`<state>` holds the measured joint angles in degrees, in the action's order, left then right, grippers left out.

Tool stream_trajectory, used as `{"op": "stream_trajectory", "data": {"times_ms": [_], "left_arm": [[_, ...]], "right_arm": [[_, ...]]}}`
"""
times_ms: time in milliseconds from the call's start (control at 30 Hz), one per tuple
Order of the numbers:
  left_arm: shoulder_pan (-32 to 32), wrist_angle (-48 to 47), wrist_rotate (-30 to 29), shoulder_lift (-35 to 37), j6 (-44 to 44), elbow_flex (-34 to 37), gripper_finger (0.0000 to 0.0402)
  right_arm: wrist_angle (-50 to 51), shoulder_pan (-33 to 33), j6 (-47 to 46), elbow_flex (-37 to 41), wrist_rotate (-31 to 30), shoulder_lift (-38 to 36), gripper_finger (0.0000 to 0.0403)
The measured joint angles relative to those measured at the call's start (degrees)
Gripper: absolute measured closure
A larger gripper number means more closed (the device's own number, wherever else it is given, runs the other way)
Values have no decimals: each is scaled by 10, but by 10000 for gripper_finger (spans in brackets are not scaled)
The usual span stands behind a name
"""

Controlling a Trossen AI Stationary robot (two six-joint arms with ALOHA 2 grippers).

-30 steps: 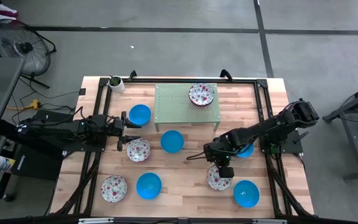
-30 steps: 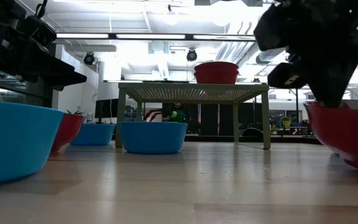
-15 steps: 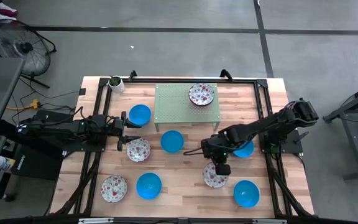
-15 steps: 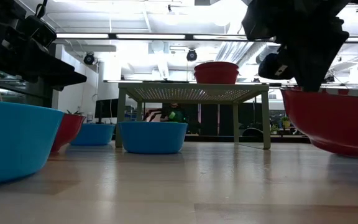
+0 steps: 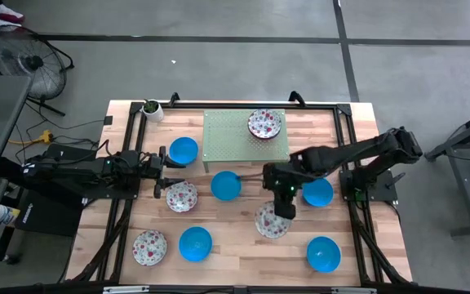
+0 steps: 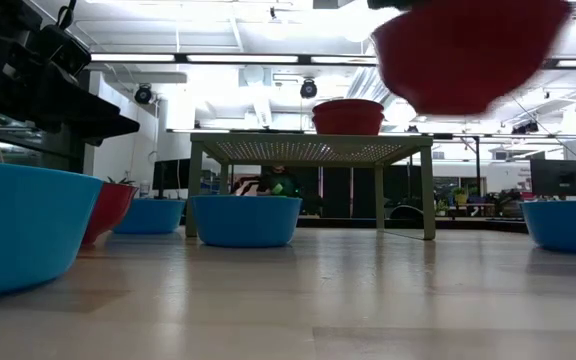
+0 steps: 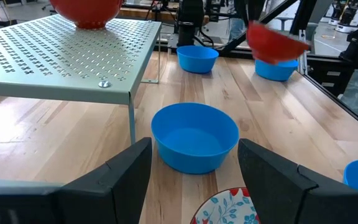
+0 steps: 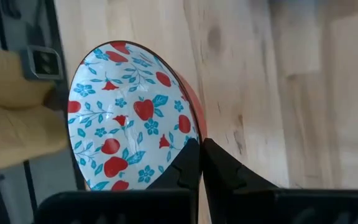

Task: Pick & Place Mini bowls
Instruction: Stack the red bowl on top of the red bowls on the shelf

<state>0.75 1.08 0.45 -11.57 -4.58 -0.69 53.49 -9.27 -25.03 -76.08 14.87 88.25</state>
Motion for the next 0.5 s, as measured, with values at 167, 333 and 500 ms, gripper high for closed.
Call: {"op": "stream_trajectory", "data": {"times_ms": [167,333,500], "left_arm": [[0,0,0,0,0,0,168],[0,0,0,0,0,0,168],[0,0,0,0,0,0,168]], "right_arm": [[69,39,19,-80,0,-3,402],[132,85,48,-153,-1,-3,402],[179,133,76,-204,14,-3,402]]}}
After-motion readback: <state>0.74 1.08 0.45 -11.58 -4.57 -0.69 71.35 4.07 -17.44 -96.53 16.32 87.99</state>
